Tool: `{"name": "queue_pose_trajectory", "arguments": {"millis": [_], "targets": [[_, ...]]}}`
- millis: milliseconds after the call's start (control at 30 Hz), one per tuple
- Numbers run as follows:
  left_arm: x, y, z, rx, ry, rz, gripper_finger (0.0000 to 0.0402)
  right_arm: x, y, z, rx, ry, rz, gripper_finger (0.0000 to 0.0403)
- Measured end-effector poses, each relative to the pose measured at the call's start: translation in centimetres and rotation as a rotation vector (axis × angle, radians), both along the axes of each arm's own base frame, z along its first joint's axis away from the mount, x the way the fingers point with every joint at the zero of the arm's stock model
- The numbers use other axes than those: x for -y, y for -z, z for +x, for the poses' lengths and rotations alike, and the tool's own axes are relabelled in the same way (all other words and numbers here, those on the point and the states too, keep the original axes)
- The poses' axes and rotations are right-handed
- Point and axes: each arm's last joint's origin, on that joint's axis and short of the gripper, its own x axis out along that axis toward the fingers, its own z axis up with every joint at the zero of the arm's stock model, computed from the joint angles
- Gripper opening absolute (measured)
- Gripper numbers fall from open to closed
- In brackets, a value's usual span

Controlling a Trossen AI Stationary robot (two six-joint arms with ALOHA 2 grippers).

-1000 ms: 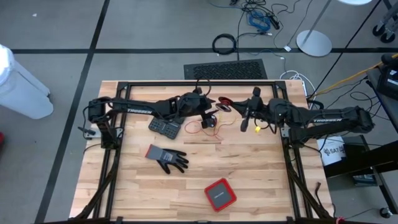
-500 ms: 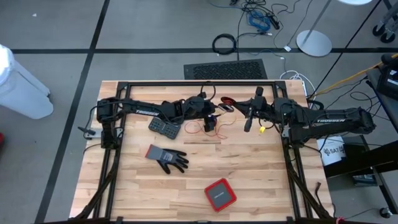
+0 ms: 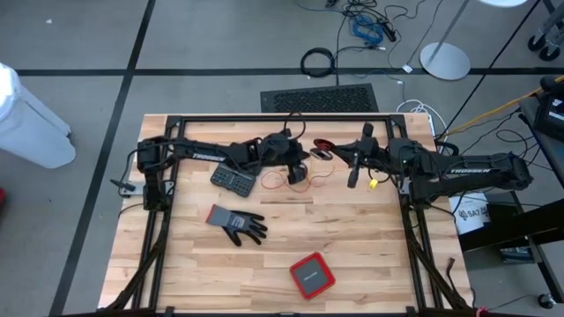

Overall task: Coil cords
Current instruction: Coil the red wire onto the spool

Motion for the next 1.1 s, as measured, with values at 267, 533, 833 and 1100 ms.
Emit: {"name": "queue_pose_trajectory", "arguments": {"millis": [267, 533, 833, 1100], "targets": [[-1.3, -0.6, -0.8, -0.021, -0.044, -0.005, 0.0004, 0.0, 2.4, -0.2, -0.241, 0.026, 0.034, 0.0000], [-1.5, -3.9, -2.3, 0.044, -0.073, -0.007, 0.0002, 0.2, 4.6, 0.6, -0.424, 0.075, 0.038, 0.0000], [1.4, -4.9, -2.5, 0.029, 0.002, -0.050, 0.0001, 1.5, 6.7, 2.3, -0.538, 0.260, -0.013, 0.0000], [3.6, -5.1, -2.1, 0.051, 0.036, -0.064, 0.0000, 2.2, 7.3, 3.7, -0.507, 0.314, -0.039, 0.0000]]}}
